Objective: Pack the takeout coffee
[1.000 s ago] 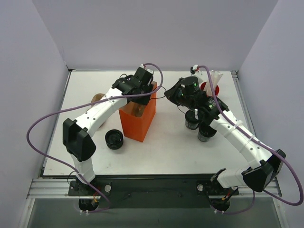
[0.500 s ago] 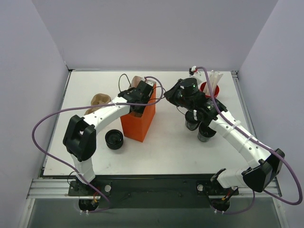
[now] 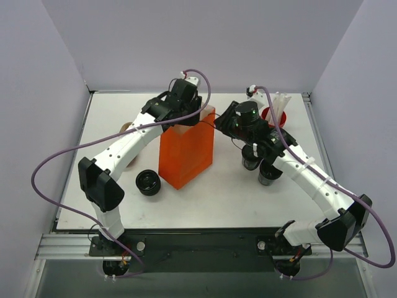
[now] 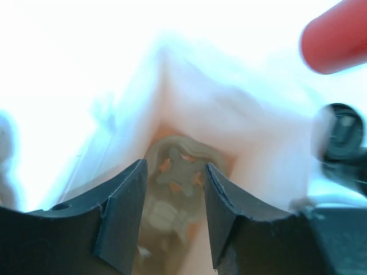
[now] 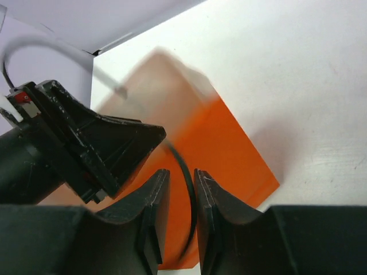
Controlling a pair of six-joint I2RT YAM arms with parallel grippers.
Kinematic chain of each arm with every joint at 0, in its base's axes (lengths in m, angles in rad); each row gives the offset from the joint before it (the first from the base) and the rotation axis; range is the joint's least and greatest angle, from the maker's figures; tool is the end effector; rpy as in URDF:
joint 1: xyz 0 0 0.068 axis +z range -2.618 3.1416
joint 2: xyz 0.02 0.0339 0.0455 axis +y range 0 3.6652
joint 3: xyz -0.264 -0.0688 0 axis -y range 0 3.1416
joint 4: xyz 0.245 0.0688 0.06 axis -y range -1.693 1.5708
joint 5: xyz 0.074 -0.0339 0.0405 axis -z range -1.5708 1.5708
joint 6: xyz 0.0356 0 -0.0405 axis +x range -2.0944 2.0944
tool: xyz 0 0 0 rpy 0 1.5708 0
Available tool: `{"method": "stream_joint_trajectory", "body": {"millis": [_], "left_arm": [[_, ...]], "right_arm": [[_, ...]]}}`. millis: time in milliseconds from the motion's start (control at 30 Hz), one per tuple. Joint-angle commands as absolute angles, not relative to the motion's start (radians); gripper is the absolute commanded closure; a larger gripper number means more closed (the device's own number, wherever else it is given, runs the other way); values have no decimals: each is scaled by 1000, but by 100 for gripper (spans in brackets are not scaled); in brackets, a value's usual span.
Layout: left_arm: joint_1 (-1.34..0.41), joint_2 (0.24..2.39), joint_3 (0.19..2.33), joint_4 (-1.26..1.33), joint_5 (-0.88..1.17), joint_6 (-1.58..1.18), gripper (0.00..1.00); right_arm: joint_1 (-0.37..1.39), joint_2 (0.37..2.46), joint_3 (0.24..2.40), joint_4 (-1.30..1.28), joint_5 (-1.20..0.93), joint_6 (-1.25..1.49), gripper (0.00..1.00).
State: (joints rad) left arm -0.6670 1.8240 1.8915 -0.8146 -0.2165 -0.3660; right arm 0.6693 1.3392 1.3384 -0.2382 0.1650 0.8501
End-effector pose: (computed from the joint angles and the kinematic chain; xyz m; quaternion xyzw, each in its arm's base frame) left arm 0.3240 -0.2454 0.3716 0.0938 0.9072 -0.1104 0.3949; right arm 0.2471 0.1880 0.4044 0.1214 0.7759 0.3770 0.4910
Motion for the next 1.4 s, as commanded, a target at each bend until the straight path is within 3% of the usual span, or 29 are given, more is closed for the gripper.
{"method": "stream_joint_trajectory", "body": {"millis": [0, 267, 433, 567, 800, 1100, 1300, 1367], "left_arm": [[-664, 1760, 1957, -907, -161, -439, 46], [-664, 1674, 1849, -850, -150, -445, 45], [-663, 1635, 1844, -828, -153, -436, 44], [-663, 1621, 1836, -812, -155, -436, 43], [-663, 1569, 1830, -842, -196, -460, 43], [-649, 1490, 1822, -920, -334, -531, 34], [-594, 1473, 1870, -1057, -399, -537, 32], [-569, 1460, 1870, -1117, -423, -545, 32]], "right_arm": [[672, 1312, 1433, -232, 189, 691, 74], [649, 1279, 1485, -285, 180, 566, 69], [614, 1331, 1560, -295, 59, 404, 54], [506, 1428, 1653, -305, -155, 419, 46], [486, 1672, 1929, -417, -336, 365, 47], [508, 1830, 1999, -494, -344, 344, 49], [545, 1867, 1988, -534, -322, 319, 55], [558, 1870, 1990, -540, -296, 311, 65]]}}
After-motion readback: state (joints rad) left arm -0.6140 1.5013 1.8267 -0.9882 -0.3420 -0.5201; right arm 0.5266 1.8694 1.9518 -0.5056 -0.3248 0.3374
